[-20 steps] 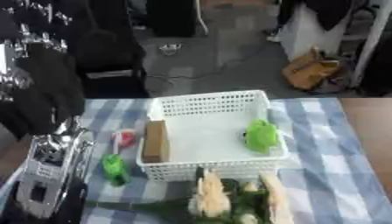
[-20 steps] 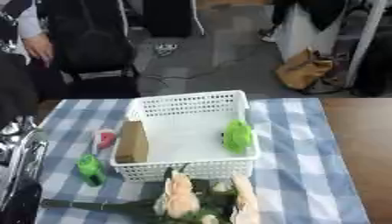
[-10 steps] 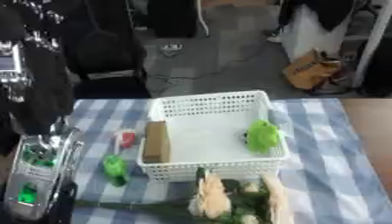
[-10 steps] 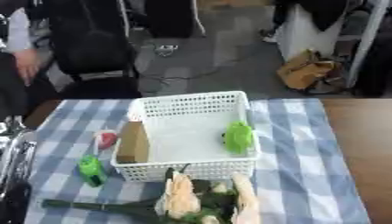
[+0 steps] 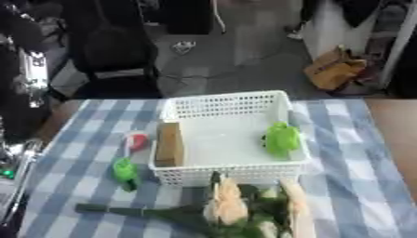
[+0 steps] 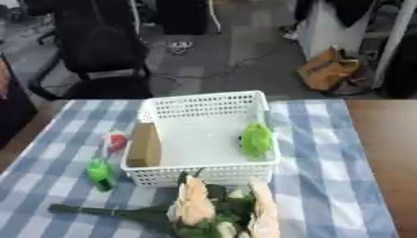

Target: Pick up objects on the table and place them in the box.

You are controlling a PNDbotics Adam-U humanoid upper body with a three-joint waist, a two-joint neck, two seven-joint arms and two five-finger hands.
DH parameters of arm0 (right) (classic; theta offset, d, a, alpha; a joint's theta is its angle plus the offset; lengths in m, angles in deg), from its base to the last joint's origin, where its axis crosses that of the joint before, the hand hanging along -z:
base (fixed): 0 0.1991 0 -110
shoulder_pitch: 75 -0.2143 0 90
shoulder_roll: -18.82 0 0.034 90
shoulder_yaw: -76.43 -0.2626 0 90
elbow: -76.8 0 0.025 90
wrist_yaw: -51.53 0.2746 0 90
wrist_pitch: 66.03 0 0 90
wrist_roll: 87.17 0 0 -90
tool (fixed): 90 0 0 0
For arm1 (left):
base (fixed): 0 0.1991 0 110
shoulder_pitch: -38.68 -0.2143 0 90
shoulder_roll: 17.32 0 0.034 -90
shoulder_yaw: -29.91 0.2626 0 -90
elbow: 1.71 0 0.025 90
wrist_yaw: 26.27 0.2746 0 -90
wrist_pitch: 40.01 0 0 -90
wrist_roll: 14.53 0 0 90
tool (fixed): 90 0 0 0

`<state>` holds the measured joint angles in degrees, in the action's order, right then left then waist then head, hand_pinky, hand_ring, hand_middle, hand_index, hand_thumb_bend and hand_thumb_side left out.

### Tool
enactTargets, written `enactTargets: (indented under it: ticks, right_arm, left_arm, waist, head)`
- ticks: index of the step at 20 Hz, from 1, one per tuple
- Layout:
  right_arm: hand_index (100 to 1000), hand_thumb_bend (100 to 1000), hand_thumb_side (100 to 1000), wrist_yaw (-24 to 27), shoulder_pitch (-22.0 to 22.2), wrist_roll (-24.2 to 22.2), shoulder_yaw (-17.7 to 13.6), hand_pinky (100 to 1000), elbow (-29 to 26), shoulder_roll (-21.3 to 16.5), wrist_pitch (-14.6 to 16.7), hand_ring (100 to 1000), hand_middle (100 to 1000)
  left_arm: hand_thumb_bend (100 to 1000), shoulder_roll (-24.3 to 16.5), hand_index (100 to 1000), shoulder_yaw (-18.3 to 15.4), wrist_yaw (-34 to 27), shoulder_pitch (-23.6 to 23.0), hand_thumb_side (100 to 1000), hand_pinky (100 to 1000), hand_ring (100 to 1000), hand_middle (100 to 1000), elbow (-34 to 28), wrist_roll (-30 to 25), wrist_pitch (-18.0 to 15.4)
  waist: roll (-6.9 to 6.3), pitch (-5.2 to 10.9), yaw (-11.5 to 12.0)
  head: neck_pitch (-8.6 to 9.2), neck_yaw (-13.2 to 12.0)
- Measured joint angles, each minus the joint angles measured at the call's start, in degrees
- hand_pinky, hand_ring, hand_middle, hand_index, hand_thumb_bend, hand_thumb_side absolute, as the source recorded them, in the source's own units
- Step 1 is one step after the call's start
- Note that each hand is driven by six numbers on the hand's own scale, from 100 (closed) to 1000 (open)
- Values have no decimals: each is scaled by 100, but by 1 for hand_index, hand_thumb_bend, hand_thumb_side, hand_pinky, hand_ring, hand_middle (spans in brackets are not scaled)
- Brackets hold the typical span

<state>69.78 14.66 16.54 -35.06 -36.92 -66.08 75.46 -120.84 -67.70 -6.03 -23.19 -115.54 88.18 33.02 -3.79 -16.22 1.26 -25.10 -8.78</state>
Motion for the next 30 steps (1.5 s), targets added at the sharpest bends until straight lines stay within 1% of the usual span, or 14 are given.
enactTargets:
  ticks: [4,5,8,9,11,14,16,18,21,26,28,29,30]
  right_arm:
    - [848,100,1000,-137,44,76,1,721,0,0,-8,822,773]
    - [848,100,1000,-167,45,98,2,721,0,0,-10,822,772]
    - [847,100,1000,-237,50,154,25,721,0,0,-16,820,772]
    - [846,100,999,-255,57,170,36,720,0,0,-21,820,771]
    - [846,100,998,-264,66,209,43,720,0,0,-23,820,771]
    - [845,100,997,-285,68,252,71,720,0,0,-30,820,770]
    - [845,100,997,-316,68,275,78,720,0,0,-32,819,770]
    - [844,100,996,-328,68,288,93,720,0,0,-28,819,769]
    - [843,100,994,-332,66,319,107,719,0,0,-32,817,767]
    - [842,100,993,-334,62,322,140,718,0,0,-34,816,766]
    - [840,100,991,-335,60,322,142,716,0,0,-34,813,764]
    - [839,100,990,-335,56,322,143,716,0,0,-34,813,764]
    - [838,100,990,-336,50,322,145,716,0,0,-34,813,763]
  left_arm:
    - [100,-362,1000,0,636,-96,576,780,916,898,1,-155,242]
    - [100,-425,1000,0,782,-115,541,779,923,908,2,-200,330]
    - [100,-590,1000,1,1308,-132,547,782,936,921,139,-464,646]
    - [100,-626,1000,2,1505,-123,594,793,966,947,224,-574,745]
    - [100,-678,1000,25,1880,-49,612,797,975,951,443,-831,915]
    - [100,-690,1000,81,2333,124,595,793,970,942,774,-1265,1084]
    - [100,-690,1000,116,2530,203,592,791,965,936,963,-1541,1200]
    - [100,-689,1000,171,2591,283,591,784,955,924,1129,-1764,1303]
    - [100,-688,1000,332,2437,389,589,791,956,912,1448,-2074,1380]
    - [100,-695,1000,582,2052,551,607,795,957,912,2036,-2511,1307]
    - [100,-719,1000,634,1931,589,656,817,986,948,2219,-2615,1264]
    - [100,-728,1000,676,1852,594,704,833,999,965,2334,-2677,1251]
    - [100,-728,1000,724,1749,611,721,842,1000,971,2464,-2740,1244]
  waist:
    - [0,30,90]
    - [0,35,101]
    - [0,36,109]
    - [0,37,109]
    - [0,38,91]
    - [0,38,77]
    - [0,38,66]
    - [0,39,49]
    - [0,50,9]
    - [-12,50,-36]
    - [-22,50,-50]
    - [-30,50,-59]
    - [-38,50,-71]
  head:
    - [-47,25]
    - [-48,19]
    - [-63,-37]
    - [-64,-62]
    - [-64,-118]
    - [-61,-186]
    - [-59,-217]
    - [-59,-238]
    - [-44,-256]
    - [-30,-257]
    - [-4,-257]
    - [7,-258]
    - [8,-258]
